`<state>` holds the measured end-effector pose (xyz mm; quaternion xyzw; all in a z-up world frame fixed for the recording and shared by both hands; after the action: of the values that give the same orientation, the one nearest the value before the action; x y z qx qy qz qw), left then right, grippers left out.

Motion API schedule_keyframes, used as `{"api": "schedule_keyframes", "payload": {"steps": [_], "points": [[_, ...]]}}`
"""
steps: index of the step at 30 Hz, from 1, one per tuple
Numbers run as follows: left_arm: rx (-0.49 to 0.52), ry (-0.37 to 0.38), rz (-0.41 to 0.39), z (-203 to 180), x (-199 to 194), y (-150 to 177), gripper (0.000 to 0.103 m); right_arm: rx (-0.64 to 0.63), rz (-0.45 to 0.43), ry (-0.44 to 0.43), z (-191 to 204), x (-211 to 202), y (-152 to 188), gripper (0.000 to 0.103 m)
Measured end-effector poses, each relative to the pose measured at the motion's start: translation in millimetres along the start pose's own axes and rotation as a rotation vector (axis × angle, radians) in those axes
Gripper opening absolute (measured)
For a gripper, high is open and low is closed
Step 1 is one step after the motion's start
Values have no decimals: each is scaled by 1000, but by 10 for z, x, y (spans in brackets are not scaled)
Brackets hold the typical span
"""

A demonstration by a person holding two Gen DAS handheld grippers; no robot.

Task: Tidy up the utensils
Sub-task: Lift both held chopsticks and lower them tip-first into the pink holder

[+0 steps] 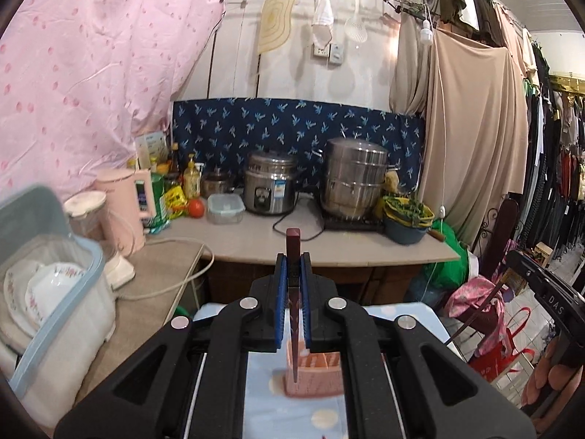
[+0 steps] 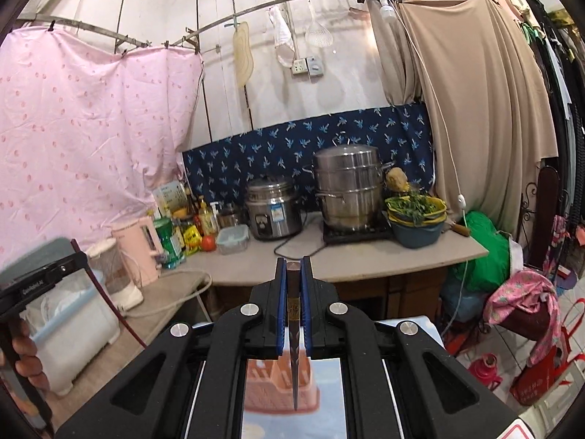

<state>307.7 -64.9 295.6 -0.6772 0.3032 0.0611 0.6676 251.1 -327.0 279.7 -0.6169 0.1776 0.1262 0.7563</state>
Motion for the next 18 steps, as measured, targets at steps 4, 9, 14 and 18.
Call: {"api": "schedule_keyframes", "payload": {"steps": [4,9,14,18], "points": [[10,5,-5,-90,275,-139,7,20,2,-2,5,325,-144,7],[17,-2,13,-159,618,-99,7,44,45,-9,-44,727,-138,7],[13,-9,64,-118,981,54,7,20,106,12,-44,1061,46,7],[5,-17,108,-49,1222,206,7,2,145,43,-77,1271,232,7]]}}
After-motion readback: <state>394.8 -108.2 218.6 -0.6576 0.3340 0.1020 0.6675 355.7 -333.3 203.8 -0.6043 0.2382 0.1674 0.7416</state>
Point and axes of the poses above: each gripper's, at about its wrist camera, not at the fingertips, and x roughly the way its jaws point, z to its left, y to its underside, the point moved 3 cm from there along x, roughly the way its jaws point, and after that the axes turned 10 degrees about z, right-handed, at the moved point
